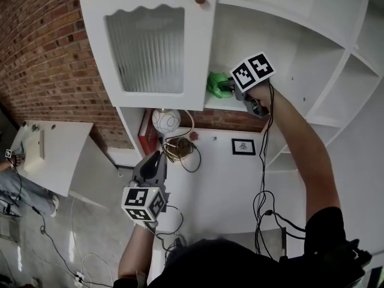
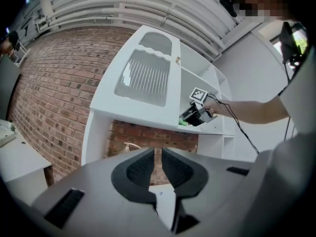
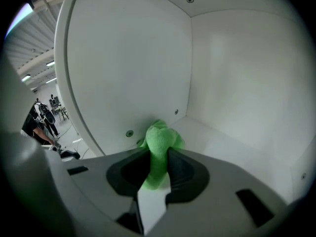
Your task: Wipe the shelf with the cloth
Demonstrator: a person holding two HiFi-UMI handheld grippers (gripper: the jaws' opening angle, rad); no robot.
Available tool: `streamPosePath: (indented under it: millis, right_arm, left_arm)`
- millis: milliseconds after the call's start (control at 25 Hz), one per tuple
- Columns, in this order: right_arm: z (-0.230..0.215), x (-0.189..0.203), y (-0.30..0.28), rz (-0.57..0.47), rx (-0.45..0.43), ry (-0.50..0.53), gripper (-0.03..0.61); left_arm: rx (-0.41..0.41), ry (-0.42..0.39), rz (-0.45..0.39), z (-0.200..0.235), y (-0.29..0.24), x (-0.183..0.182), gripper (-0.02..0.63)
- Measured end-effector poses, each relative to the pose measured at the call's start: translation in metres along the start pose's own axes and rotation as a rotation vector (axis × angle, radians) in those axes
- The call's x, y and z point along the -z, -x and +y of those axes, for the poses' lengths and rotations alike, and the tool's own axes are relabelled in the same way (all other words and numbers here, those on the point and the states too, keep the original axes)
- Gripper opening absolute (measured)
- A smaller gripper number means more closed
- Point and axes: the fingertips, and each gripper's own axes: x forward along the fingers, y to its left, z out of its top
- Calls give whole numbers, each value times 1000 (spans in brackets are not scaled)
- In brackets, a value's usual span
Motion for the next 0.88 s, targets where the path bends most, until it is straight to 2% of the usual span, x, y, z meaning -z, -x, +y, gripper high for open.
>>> streamPosePath:
  millis: [280, 880]
  right_arm:
    - [-34, 23, 23, 4, 85, -5, 84]
    - [-122, 95, 99, 57, 301, -101, 84]
  left_arm:
    - [62, -4, 16, -23, -21, 4, 46]
    - [217, -5, 38, -79, -65, 10, 46]
